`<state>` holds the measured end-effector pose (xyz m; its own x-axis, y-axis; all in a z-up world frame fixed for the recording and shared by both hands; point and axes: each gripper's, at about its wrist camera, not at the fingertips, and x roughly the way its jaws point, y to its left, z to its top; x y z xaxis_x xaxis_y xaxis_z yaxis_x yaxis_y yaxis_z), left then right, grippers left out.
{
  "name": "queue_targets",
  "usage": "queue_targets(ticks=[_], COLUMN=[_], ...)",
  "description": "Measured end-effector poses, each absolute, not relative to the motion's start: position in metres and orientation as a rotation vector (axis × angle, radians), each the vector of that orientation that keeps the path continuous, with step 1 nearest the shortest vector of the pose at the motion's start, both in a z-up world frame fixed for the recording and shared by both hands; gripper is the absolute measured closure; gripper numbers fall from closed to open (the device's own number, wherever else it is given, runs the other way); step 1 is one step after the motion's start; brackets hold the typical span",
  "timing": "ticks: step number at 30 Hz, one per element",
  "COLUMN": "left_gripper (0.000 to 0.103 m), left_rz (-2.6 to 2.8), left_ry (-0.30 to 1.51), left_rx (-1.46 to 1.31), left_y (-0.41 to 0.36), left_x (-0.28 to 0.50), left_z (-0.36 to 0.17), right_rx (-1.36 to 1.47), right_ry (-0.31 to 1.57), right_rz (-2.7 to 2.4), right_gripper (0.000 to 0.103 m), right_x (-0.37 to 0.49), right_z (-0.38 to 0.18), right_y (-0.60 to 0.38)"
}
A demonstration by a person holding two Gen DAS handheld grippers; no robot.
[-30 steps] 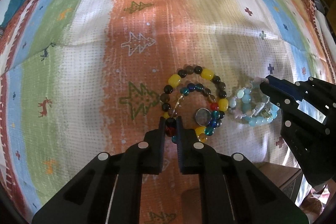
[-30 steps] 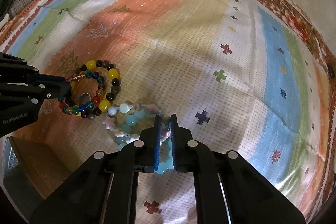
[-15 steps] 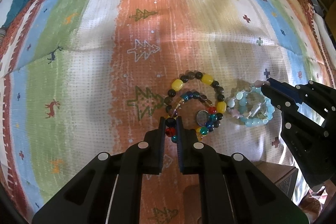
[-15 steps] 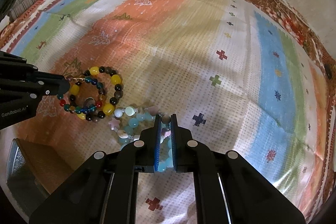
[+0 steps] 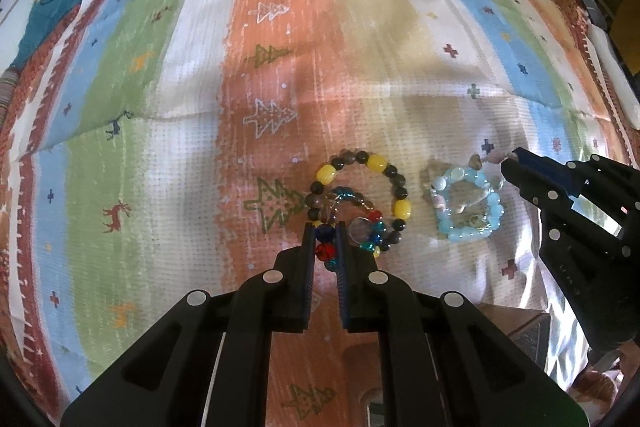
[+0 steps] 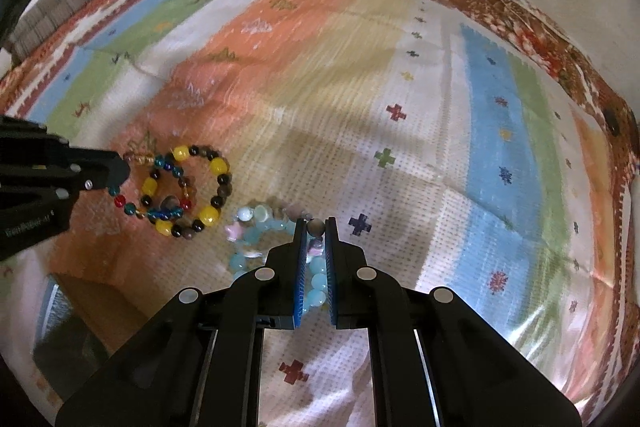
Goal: Organize jewelry
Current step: 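Lift both held bracelets and carry them over the silver tin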
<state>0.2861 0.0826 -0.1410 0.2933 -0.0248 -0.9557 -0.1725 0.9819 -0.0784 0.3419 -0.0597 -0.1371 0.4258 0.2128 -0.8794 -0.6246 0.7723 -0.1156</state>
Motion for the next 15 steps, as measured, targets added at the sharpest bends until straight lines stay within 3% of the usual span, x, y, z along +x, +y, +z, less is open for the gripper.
queue_targets(ticks=[15], left_gripper=[0.094], left_rz=[0.105], left_ry=[1.208], left_rx=[-0.168], left_y=[0.084], left_x=[0.274], left_z=[-0.113], right_rx=[-0.352], right_ry=[0.962], right_rz=[0.495], right_gripper=[0.093], right_x=[0.333], right_z=[-0.114], right_y=[-0.079])
